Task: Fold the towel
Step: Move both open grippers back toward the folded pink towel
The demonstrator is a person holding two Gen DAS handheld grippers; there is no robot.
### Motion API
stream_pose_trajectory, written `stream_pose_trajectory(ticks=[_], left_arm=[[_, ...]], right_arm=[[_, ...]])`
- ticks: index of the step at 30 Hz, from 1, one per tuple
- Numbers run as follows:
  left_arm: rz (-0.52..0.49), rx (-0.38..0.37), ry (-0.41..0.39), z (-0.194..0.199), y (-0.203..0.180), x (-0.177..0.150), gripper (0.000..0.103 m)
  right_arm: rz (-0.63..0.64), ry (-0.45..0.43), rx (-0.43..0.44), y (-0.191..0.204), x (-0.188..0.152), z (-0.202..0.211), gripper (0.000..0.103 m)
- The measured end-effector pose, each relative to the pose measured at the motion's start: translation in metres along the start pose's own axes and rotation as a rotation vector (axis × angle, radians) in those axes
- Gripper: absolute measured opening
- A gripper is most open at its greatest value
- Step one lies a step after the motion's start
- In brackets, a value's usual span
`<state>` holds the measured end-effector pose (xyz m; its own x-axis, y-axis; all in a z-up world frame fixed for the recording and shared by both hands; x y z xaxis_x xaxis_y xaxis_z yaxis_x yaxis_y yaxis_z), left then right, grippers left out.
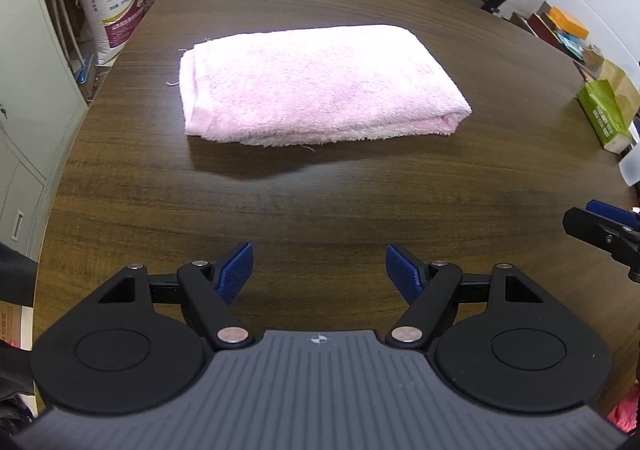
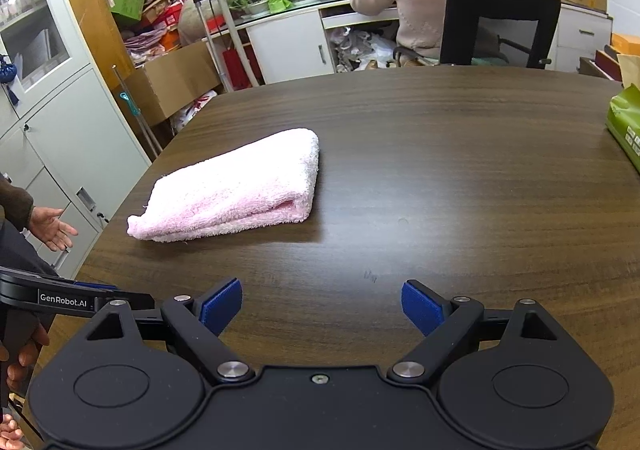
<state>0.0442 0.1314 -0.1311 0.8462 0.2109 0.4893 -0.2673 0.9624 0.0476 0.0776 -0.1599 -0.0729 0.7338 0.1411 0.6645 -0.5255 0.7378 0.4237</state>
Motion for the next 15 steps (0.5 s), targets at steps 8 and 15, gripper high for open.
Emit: stream_pose_trajectory(ticks=[8, 15], left_arm=[[0.037, 0.019, -0.001, 0.001, 0.007, -0.003, 0.073], [0.054, 0.038, -0.001, 0.001, 0.018, -0.002, 0.073]], right_arm=[[0.024, 0.012, 0.030, 0.004, 0.004, -0.003, 0.087], [0.080, 0.036, 0.060, 0.019, 0.010, -0.014, 0.087]])
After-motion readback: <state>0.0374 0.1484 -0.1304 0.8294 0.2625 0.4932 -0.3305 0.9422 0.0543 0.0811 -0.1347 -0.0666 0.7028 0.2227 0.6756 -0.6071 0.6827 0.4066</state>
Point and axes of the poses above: each gripper's, at about its wrist camera, not at the fingertips, and z roughly against the way its jaws point, y to its left, x to its top, the point moved 3 cm from there along -z, roughly the way its jaws point, and after that the axes turned 15 degrees about x, right-handed, at the moved point
